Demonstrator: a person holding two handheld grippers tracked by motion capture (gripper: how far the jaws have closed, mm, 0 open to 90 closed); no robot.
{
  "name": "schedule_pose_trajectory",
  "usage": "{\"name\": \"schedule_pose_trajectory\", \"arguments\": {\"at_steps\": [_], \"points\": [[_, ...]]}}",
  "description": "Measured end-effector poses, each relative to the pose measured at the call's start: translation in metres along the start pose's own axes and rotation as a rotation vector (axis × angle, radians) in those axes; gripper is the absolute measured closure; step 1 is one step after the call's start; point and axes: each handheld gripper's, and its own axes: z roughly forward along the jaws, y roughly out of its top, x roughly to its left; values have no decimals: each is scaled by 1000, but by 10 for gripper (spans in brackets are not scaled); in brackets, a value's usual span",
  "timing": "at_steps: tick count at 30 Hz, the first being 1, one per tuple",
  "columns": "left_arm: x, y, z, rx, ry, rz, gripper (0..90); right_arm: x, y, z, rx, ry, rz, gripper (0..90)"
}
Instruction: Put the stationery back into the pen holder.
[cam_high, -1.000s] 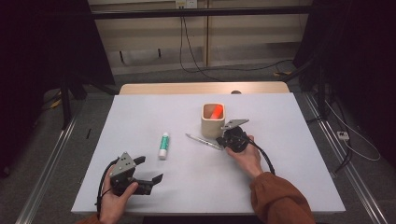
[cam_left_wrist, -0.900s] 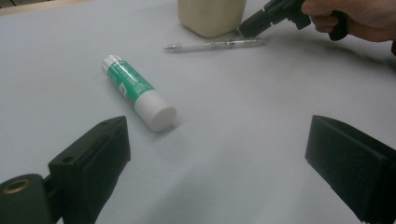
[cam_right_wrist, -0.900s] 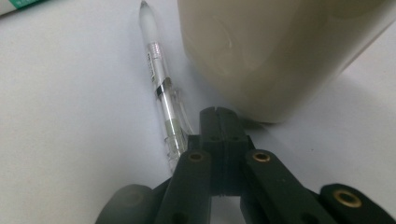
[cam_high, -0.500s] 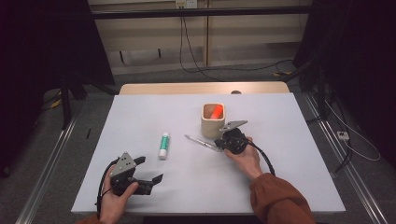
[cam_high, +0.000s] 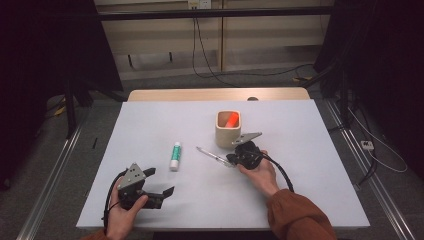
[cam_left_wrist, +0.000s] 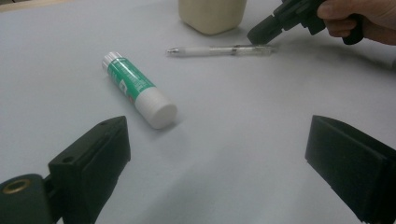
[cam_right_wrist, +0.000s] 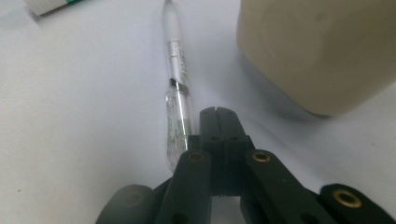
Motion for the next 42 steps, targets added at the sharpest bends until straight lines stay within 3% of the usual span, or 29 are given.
{"name": "schedule_pose_trajectory", "arguments": {"at_steps": [19, 26, 32, 38, 40, 42], "points": [[0, 0, 0, 5, 1, -6, 66, 14, -1, -1, 5, 64, 1, 900], [1, -1, 0, 2, 1, -8, 66, 4, -1, -6, -12, 42, 24, 889], [1, -1, 0, 2, 1, -11, 66, -2, 1, -19, -45, 27, 41, 740], [1, -1, 0, 3, 3, -12, 66, 0, 3, -28, -38, 52, 46, 472], [1, -1, 0, 3, 4, -17, 66, 2, 3, -30, -37, 64, 46, 340], [1, -1, 0, 6, 4, -15, 66, 5, 4, -31, -25, 55, 44, 261]]}}
